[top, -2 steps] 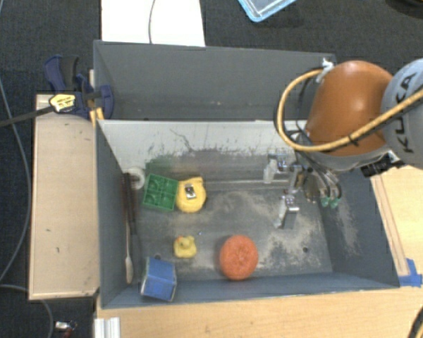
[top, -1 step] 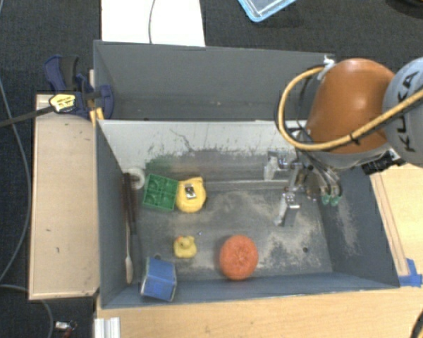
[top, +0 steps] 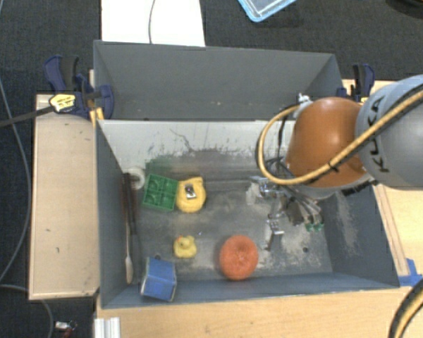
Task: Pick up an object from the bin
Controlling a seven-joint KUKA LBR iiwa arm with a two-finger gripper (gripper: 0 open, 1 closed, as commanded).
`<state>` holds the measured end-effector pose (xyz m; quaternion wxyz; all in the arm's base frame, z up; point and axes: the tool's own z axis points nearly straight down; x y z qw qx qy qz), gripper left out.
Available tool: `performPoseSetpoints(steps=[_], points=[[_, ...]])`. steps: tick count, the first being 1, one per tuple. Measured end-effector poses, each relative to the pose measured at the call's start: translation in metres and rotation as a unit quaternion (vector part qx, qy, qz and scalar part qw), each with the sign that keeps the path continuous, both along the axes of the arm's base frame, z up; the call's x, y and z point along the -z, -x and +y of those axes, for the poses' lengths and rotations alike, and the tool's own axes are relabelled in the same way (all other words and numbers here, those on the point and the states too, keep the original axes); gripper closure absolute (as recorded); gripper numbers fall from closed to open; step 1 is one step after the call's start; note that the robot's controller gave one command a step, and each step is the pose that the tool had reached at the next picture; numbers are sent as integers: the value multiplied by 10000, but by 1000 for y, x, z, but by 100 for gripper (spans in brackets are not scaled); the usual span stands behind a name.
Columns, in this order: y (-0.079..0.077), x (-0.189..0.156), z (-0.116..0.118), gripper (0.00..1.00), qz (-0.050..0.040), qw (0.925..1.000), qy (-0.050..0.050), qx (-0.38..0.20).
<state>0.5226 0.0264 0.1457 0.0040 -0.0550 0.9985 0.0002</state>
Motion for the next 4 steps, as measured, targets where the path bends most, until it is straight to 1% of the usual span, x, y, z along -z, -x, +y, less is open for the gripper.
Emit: performPoseSetpoints(steps=[1, 2, 3, 4], points=[[30, 67, 9, 0, -38, 10000, 0, 63], [35, 74, 48, 100, -39, 9999, -7, -105], [35, 74, 48, 100, -40, 9999, -7, -104], [34, 12, 42, 100, -13, 9998, 0, -175]])
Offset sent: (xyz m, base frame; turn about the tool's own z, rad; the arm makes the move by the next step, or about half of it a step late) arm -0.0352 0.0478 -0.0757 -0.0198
